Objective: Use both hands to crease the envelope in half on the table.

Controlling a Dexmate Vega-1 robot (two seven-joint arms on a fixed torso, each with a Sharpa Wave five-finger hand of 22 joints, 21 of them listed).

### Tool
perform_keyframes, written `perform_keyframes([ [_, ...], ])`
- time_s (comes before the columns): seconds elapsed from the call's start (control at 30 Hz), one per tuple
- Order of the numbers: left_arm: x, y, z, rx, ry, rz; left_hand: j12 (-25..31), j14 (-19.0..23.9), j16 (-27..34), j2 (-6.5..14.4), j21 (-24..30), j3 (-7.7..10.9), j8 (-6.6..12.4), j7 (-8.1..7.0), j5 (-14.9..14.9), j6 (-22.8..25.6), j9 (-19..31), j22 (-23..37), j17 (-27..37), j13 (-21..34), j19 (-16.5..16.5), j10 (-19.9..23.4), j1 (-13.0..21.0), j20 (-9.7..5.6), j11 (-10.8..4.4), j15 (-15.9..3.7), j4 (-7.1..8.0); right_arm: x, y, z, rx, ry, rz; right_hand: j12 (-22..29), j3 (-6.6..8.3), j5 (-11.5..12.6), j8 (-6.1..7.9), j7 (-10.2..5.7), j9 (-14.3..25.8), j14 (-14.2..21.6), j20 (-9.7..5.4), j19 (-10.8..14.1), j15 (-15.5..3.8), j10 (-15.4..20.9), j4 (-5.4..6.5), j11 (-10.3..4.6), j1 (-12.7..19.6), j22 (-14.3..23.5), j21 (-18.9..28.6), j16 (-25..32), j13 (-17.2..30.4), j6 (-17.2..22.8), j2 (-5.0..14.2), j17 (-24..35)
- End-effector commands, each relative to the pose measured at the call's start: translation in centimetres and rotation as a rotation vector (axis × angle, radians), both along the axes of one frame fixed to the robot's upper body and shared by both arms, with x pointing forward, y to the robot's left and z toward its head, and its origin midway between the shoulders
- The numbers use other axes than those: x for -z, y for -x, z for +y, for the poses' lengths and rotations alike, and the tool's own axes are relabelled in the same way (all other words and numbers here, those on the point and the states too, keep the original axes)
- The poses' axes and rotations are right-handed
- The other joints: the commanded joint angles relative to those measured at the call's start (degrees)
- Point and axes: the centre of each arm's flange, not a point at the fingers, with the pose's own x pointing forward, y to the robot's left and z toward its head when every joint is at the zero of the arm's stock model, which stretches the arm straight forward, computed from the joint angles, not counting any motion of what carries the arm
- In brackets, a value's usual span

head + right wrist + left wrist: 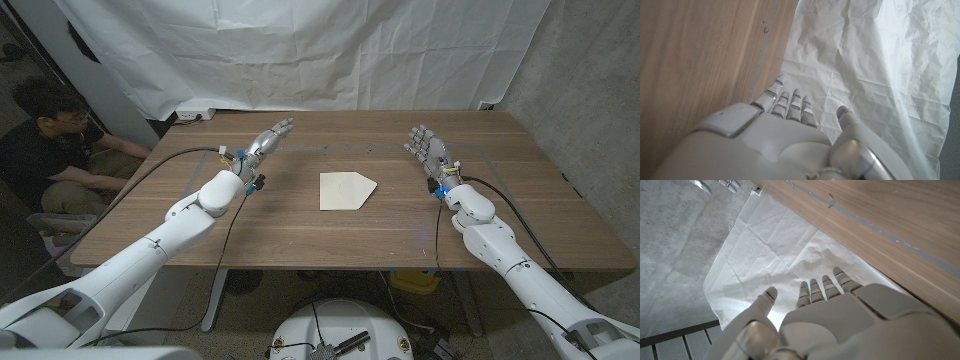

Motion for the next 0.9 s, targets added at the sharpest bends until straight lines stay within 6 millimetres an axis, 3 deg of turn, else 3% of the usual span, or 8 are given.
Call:
perform_keyframes([
  [0.03,-0.3,0.5,-0.7,-0.036,-0.14,-0.031,0.5,0.6,0.0,3.8,0.1,0.36,0.56,-0.08,-0.1,1.0,0.2,0.1,0.2,0.1,0.2,0.9,0.5,-0.18,-0.23,-0.3,0.03,0.1,-0.2,0.3,0.002,-0.001,0.004,0.2,-0.01,0.2,0.27,0.21,0.1,0.4,0.38,0.2,0.16,0.2,-0.33,0.07,0.7,0.3,0.5,0.1,0.2,0.5,0.35,0.1],
  [0.9,-0.7,0.9,-3.7,-0.042,-0.444,-0.035,0.4,1.0,-0.2,3.8,0.0,0.8,0.42,-0.44,-0.4,2.6,0.3,0.1,0.3,0.2,0.3,1.9,0.6,-0.53,-0.29,-0.77,0.22,0.4,-1.1,0.3,0.008,-0.012,0.014,0.1,-0.12,0.0,0.25,0.17,0.1,0.4,0.3,0.2,0.11,0.2,-0.79,-0.07,1.1,0.3,0.4,0.2,0.2,0.5,0.59,0.2],
])
